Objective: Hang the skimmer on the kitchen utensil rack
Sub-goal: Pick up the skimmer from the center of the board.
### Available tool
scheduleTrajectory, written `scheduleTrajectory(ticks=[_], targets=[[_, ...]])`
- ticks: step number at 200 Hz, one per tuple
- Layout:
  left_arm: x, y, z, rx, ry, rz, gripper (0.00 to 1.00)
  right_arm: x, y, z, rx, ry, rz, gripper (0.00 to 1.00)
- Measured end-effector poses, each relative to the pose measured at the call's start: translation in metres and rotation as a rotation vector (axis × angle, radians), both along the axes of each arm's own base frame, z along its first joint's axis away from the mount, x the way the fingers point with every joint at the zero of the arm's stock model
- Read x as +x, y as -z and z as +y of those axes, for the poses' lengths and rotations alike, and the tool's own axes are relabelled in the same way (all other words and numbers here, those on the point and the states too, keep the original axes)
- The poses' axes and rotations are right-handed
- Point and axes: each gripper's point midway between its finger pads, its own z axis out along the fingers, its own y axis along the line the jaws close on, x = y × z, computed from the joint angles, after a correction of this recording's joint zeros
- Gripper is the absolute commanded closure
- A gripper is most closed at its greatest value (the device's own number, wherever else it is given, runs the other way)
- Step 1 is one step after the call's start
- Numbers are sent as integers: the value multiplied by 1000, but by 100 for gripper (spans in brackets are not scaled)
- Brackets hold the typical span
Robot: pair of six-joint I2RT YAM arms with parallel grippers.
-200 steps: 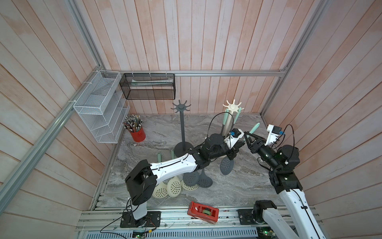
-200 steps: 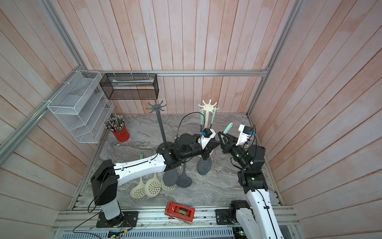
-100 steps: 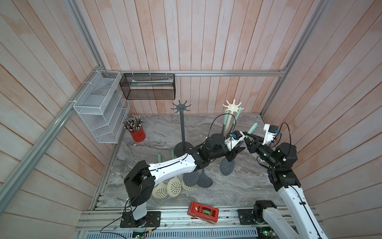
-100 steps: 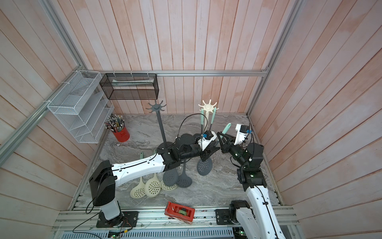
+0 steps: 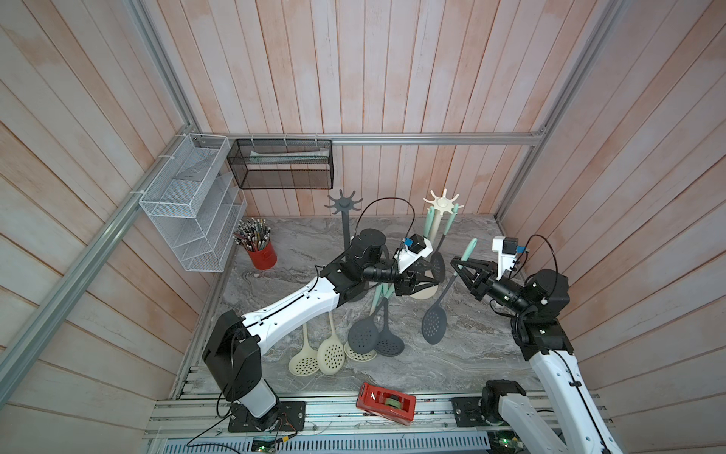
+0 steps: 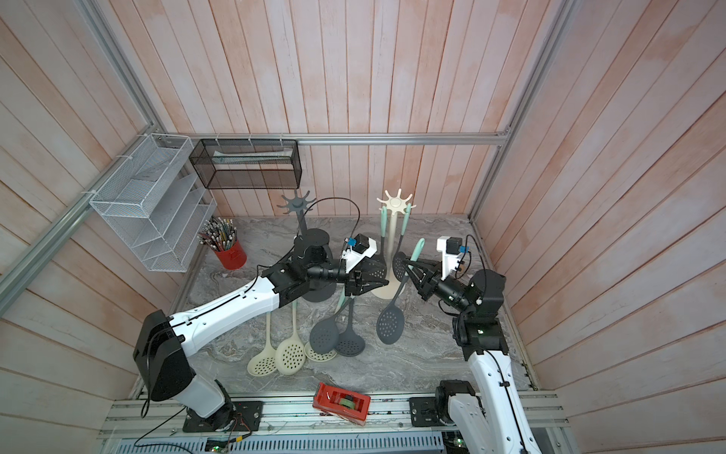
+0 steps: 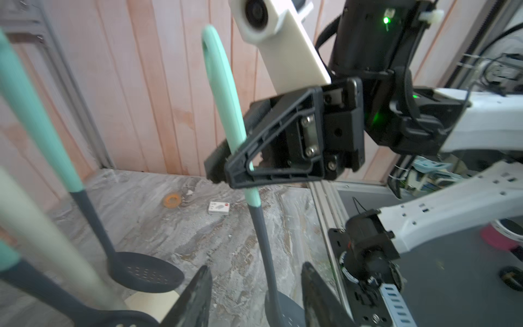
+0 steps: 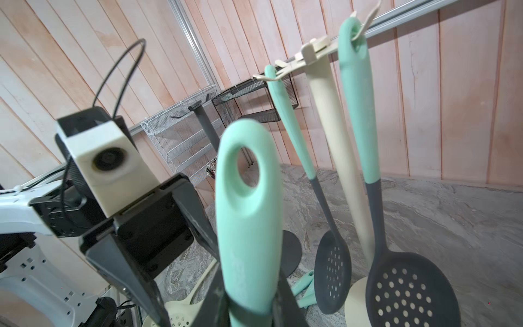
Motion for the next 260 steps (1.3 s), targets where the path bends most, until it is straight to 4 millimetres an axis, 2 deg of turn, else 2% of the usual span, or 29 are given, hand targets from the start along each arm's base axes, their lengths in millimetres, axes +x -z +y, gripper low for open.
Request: scheduleTrajectory(ticks=[29, 70, 129, 152, 183, 211, 226, 232, 246, 260], targets=[[-20, 21, -10, 47, 78, 40, 49, -3, -8, 0, 0, 0, -23, 100], [-38, 29, -28, 61, 94, 34, 57, 0, -12, -4, 5, 28, -28, 100], [-32, 56, -61, 107, -50, 2, 83, 4, -19, -9, 10, 77, -45, 100], [-22, 56, -64, 97, -112, 0, 100, 3, -20, -11, 12, 85, -46, 100], [-11, 51, -64, 79, -168, -12, 100, 2, -23, -13, 13, 104, -55, 100], [-9, 47, -65, 65, -181, -19, 100, 0, -25, -15, 15, 118, -62, 100], [-8, 46, -65, 57, -183, -20, 100, 0, -25, -16, 16, 124, -60, 91], [-8, 45, -66, 54, -186, -20, 100, 0, -25, -16, 16, 128, -58, 90], [-6, 44, -65, 51, -197, -24, 100, 1, -24, -18, 17, 139, -53, 91], [-5, 44, -66, 48, -203, -27, 100, 1, -24, -19, 18, 147, -51, 99]])
